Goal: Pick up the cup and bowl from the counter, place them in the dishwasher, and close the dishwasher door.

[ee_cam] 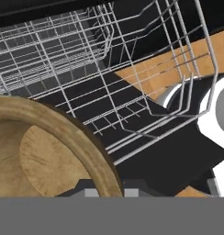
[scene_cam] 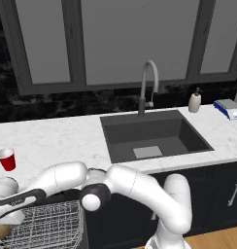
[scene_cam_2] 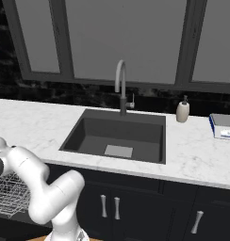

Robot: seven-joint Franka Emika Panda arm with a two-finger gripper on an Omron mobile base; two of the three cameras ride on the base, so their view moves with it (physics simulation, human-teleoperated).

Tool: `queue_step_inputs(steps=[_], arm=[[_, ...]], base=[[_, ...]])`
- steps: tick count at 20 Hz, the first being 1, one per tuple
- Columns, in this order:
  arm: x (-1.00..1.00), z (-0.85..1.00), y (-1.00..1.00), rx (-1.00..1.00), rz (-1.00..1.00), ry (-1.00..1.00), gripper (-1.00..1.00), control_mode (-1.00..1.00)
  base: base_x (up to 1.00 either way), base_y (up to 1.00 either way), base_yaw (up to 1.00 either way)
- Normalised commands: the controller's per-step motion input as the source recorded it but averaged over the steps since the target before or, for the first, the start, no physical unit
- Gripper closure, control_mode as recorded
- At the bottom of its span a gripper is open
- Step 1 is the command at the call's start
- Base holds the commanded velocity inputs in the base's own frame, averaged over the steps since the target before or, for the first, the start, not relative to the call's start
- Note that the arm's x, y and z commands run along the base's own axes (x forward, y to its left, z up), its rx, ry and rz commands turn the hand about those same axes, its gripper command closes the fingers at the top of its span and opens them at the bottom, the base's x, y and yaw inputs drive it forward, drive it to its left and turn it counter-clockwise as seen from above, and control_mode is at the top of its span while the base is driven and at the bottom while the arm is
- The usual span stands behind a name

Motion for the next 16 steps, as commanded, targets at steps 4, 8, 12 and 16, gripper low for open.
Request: queue_step_inputs(steps=[4, 8, 12, 16], arm=[[0.11, -0.37, 0.17, 0.00, 0.00, -0.04, 1.00, -1.00], [0.00, -0.50, 0.29, 0.00, 0.00, 0.00, 1.00, -1.00], [0.07, -0.39, 0.18, 0.00, 0.00, 0.00, 1.00, -1.00], [0.04, -0.15, 0.15, 0.00, 0.00, 0.00, 1.00, -1.00]], base=[[0.00, 0.00, 0.00], [0.00, 0.00, 0.00], [0.00, 0.00, 0.00], [0.00, 0.00, 0.00]])
